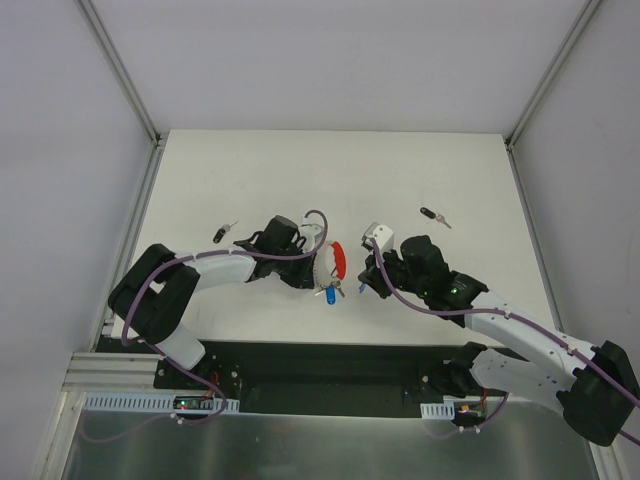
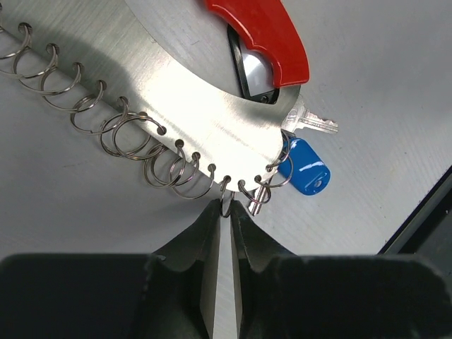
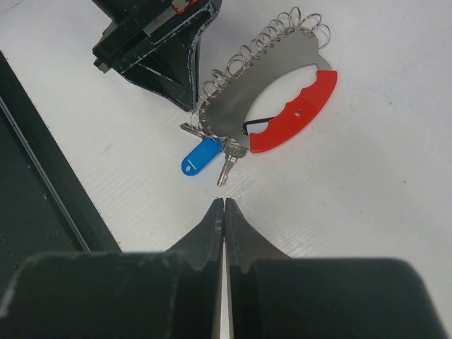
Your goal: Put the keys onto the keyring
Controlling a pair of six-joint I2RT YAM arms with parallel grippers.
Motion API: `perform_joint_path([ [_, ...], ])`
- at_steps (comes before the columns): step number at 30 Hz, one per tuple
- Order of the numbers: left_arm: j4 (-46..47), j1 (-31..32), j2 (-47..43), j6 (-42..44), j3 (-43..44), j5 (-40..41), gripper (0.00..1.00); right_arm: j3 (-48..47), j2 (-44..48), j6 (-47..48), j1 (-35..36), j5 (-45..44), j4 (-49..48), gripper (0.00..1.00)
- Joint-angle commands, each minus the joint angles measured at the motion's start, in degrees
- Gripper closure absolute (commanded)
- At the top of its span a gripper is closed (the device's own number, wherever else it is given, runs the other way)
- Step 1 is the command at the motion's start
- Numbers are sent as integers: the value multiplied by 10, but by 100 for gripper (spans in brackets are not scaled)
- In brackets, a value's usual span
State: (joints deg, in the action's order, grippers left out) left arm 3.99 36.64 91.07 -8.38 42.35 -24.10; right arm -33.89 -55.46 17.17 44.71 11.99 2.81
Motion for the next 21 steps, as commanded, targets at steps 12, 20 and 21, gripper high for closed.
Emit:
perform_joint_path([
  [12, 1, -2, -84, 50, -11, -9, 100, -13, 38, 1, -3, 24, -15, 99],
  [20, 1, 2, -221, 151, -26, 11, 100, -33, 74, 4, -1, 45, -16, 99],
  [21, 1, 2, -231, 165, -27, 11, 100, -35, 76, 4, -2, 47, -18, 99],
])
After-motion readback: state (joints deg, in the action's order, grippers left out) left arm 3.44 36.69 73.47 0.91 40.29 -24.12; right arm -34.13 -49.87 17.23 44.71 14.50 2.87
